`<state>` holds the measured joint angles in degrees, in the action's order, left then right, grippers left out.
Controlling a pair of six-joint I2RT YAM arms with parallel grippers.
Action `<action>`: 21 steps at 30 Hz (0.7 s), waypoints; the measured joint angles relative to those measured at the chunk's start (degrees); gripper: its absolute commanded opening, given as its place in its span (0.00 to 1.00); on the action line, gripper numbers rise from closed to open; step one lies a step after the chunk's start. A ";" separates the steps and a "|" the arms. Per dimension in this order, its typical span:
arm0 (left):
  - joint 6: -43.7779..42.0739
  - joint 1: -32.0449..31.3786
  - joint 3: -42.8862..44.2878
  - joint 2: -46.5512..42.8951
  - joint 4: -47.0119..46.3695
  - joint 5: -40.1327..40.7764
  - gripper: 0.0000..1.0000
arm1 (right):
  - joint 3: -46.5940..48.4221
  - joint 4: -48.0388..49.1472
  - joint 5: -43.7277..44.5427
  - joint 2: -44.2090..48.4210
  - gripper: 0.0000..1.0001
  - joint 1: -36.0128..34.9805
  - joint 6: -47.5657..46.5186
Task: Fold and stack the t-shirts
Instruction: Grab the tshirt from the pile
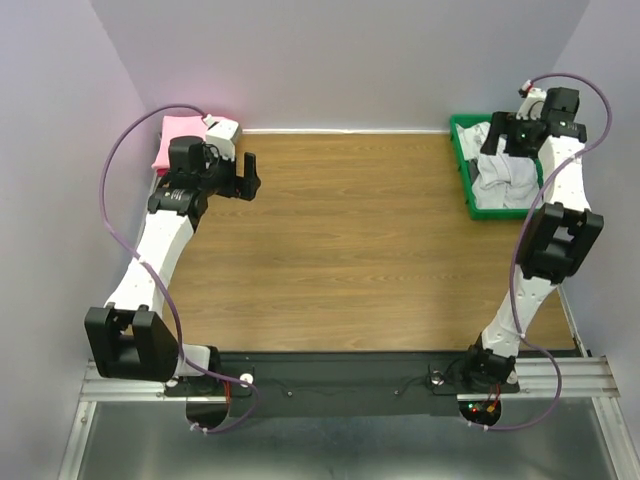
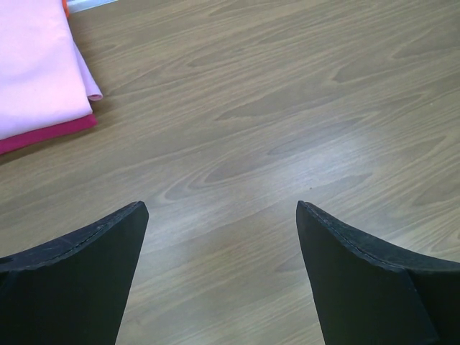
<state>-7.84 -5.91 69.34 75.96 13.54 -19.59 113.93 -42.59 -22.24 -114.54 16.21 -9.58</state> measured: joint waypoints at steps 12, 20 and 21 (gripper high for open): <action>-0.02 0.00 0.24 2.29 0.96 -0.52 0.96 | 18.67 -1.97 11.32 -22.80 1.00 3.21 -2.95; -0.07 0.00 0.24 3.91 0.98 -0.28 0.96 | 21.40 0.13 16.72 -27.82 0.74 3.19 -3.56; -0.07 0.00 0.24 4.17 0.98 -0.28 0.96 | 21.42 0.37 17.22 -28.13 0.68 3.19 -3.65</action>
<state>-7.90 -5.91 69.58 80.14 14.52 -19.88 135.35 -42.22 -5.02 -142.67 19.40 -13.23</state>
